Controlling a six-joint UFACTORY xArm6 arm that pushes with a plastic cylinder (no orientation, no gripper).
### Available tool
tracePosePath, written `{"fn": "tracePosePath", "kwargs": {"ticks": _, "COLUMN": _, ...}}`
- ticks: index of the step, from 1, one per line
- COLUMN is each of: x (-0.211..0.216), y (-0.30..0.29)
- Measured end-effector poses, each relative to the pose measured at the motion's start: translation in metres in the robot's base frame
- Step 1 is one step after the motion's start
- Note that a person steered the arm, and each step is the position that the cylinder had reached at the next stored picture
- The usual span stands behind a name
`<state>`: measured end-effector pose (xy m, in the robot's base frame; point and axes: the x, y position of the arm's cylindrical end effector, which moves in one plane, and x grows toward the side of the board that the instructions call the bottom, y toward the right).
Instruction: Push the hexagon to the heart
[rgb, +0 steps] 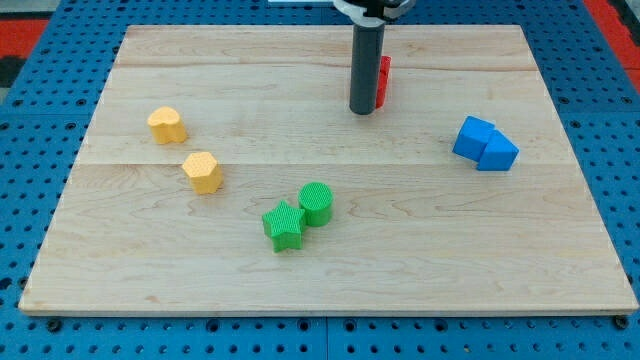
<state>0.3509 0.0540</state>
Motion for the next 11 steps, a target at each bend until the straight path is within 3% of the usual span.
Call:
{"fn": "tracePosePath", "kwargs": {"ticks": 1, "x": -0.001, "y": 0.002}}
{"fn": "tracePosePath", "kwargs": {"ticks": 4, "x": 0.087, "y": -0.126}}
{"fn": "tracePosePath", "kwargs": {"ticks": 6, "x": 0.127, "y": -0.158}}
{"fn": "tracePosePath", "kwargs": {"ticks": 7, "x": 0.128, "y": -0.187}}
{"fn": "tracePosePath", "kwargs": {"ticks": 9, "x": 0.144, "y": -0.192}}
{"fn": "tracePosePath", "kwargs": {"ticks": 11, "x": 0.131, "y": -0.193}}
